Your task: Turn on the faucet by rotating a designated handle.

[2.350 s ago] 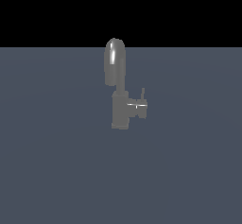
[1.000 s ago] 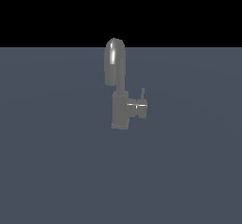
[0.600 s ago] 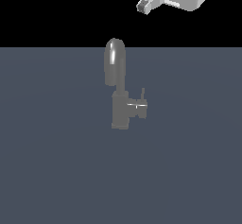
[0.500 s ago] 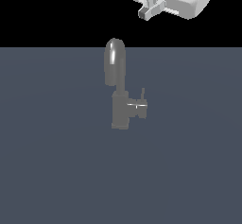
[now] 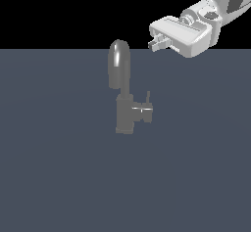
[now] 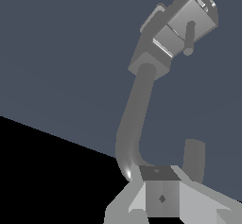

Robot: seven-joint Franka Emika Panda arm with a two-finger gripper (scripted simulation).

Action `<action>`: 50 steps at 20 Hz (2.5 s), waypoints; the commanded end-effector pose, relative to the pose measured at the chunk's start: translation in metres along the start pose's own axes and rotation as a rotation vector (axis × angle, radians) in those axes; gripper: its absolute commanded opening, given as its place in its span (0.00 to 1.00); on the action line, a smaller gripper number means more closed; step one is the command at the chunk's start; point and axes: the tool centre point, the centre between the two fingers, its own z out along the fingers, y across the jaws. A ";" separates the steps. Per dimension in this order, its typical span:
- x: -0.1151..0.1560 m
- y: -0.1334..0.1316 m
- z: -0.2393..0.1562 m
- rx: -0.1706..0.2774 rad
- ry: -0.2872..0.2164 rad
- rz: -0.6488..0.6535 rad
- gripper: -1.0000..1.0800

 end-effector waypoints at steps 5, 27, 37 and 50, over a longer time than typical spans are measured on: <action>0.054 0.005 0.012 0.155 -0.136 0.150 0.00; 0.139 0.025 0.059 0.427 -0.376 0.419 0.00; 0.128 0.038 0.063 0.427 -0.376 0.419 0.00; 0.108 0.055 0.067 0.433 -0.368 0.408 0.00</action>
